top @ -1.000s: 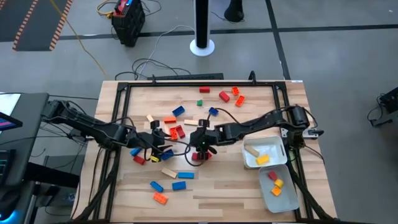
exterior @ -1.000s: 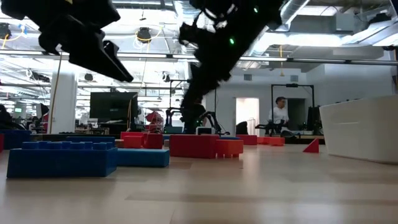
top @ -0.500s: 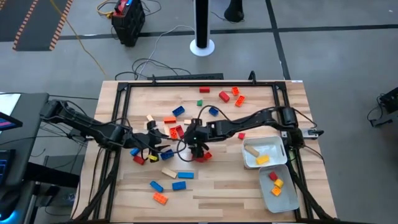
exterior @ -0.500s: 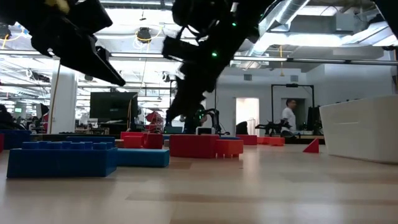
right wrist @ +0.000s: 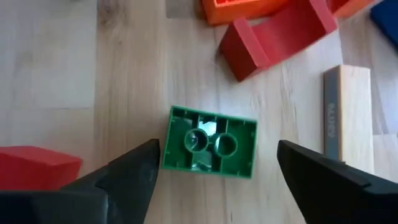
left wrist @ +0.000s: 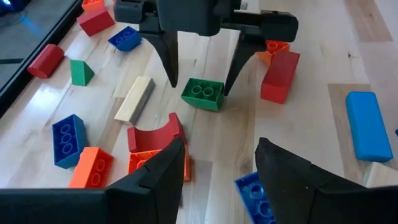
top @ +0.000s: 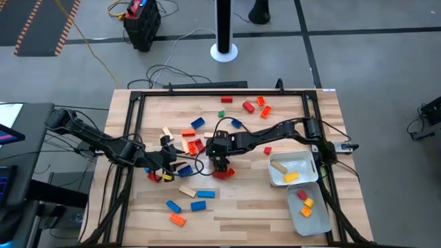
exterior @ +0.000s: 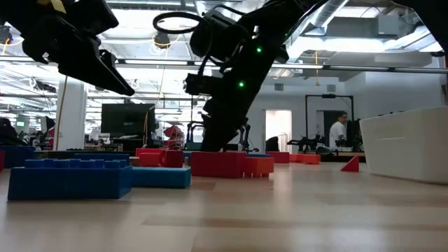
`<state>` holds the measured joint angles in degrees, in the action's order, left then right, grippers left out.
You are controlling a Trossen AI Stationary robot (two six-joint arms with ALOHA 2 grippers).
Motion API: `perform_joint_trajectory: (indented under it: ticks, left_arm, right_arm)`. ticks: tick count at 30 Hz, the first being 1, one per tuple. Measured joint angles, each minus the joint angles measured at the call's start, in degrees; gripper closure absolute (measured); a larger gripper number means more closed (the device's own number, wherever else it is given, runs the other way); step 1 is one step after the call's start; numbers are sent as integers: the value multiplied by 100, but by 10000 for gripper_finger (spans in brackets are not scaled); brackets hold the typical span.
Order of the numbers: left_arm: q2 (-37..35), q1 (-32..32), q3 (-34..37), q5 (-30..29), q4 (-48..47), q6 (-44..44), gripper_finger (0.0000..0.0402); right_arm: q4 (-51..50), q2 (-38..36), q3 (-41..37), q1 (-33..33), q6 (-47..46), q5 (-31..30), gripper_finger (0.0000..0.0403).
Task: Sort blocks by size
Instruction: Put the green 8 stud game piece into the gray bin
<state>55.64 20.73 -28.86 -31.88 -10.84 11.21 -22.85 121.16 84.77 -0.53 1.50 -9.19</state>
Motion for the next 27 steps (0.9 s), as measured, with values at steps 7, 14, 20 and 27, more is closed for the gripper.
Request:
perform_joint_trajectory:
  ticks: [7,14,20,27]
  left_arm:
    - [0,-11,0,-20,-12,-50,213]
    - [-11,-11,0,-24,-14,-104,213]
    - [-238,-4,-2,-83,-44,-224,213]
    - [-1064,-4,-4,-113,-405,-312,213]
  right_arm:
    - [-2,7,-4,48,-2,23,105]
    - [10,7,-7,136,45,210,121]
    - [-107,-4,-8,199,65,208,121]
    - [-250,-151,-9,278,107,206,140]
